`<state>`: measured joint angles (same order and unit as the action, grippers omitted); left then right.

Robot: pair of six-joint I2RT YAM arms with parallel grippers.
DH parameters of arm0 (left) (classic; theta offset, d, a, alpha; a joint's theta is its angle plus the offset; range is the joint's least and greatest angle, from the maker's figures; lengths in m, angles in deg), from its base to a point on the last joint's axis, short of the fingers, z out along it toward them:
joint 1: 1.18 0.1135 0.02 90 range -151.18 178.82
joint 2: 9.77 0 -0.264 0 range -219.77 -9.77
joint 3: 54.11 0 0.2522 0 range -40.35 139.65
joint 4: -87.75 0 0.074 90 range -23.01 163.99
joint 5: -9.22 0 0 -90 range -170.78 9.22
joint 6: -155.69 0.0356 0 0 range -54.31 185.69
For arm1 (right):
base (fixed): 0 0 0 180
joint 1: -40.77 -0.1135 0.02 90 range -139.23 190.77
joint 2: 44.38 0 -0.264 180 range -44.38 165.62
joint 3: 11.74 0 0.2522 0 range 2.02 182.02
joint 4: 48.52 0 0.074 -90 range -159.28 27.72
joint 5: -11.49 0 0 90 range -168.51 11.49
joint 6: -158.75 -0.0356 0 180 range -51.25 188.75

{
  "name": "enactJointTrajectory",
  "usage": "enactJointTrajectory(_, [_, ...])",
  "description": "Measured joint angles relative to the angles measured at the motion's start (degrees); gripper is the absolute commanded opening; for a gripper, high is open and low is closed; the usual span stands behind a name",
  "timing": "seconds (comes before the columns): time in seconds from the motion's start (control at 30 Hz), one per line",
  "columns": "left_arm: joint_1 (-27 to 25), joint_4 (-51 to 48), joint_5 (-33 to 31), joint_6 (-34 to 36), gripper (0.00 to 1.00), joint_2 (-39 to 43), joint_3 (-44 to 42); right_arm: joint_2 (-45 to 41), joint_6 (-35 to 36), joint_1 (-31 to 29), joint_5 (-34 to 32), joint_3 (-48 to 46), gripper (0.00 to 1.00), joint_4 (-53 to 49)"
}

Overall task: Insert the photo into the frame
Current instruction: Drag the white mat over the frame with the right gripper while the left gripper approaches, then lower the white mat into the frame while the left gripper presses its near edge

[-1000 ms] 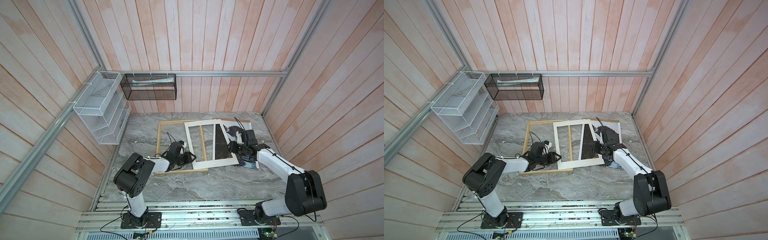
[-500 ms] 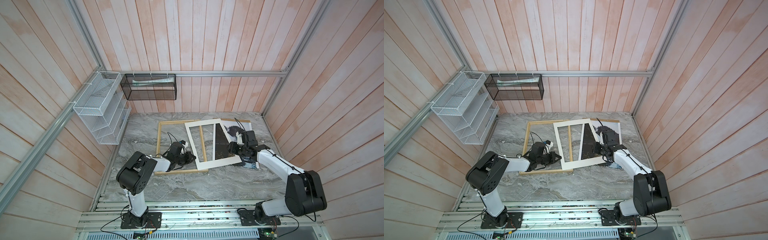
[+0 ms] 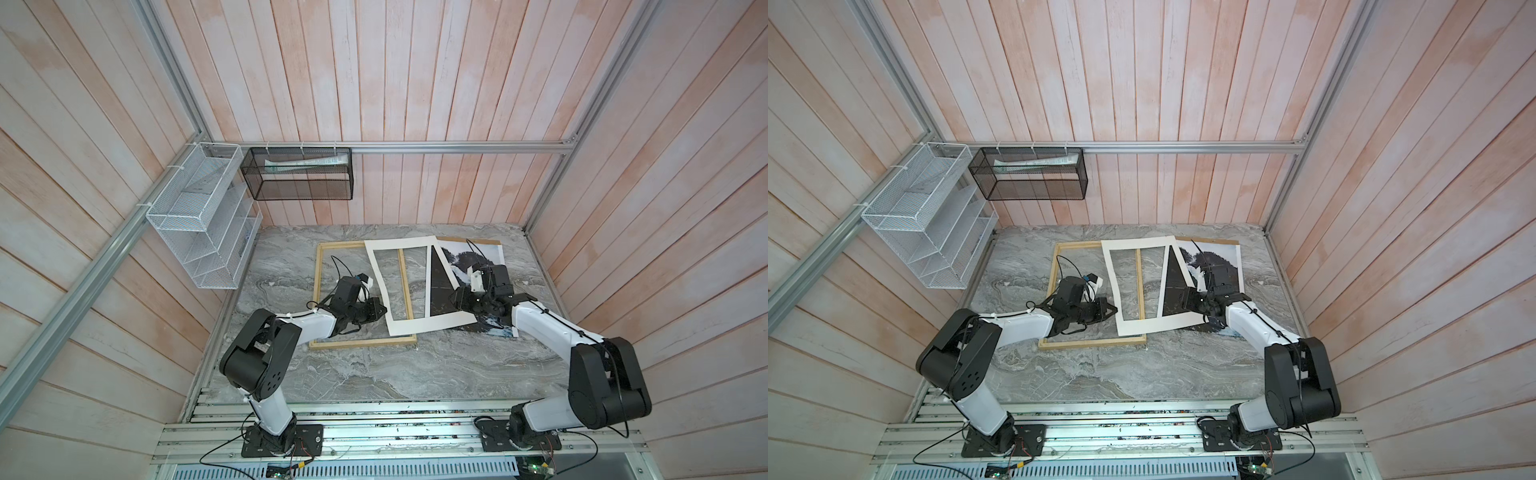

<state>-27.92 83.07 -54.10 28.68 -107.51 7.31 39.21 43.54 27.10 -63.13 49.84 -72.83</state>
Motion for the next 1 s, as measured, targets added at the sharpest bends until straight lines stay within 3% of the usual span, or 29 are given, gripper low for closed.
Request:
enactJointTrajectory(0.23, [6.6, -5.2, 0.4, 4.5, 0.0, 4.8, -1.0, 2.7, -0.1, 0.0, 2.6, -1.7, 0.54, 2.8])
enactJointTrajectory(0.47, [7.7, -12.3, 0.2, 10.1, 0.0, 6.2, -1.0, 7.9, -0.9, 0.0, 6.4, -2.0, 0.52, 7.5])
enactJointTrajectory(0.8, [8.2, -28.4, -14.7, 13.7, 0.0, 5.5, 3.5, 14.6, -1.3, 0.0, 9.2, 1.6, 0.53, 9.3])
enactJointTrajectory(1.0, [8.2, -32.1, -19.3, 13.9, 0.0, 4.7, 5.2, 17.3, -1.0, -0.4, 11.2, 5.8, 0.53, 10.3])
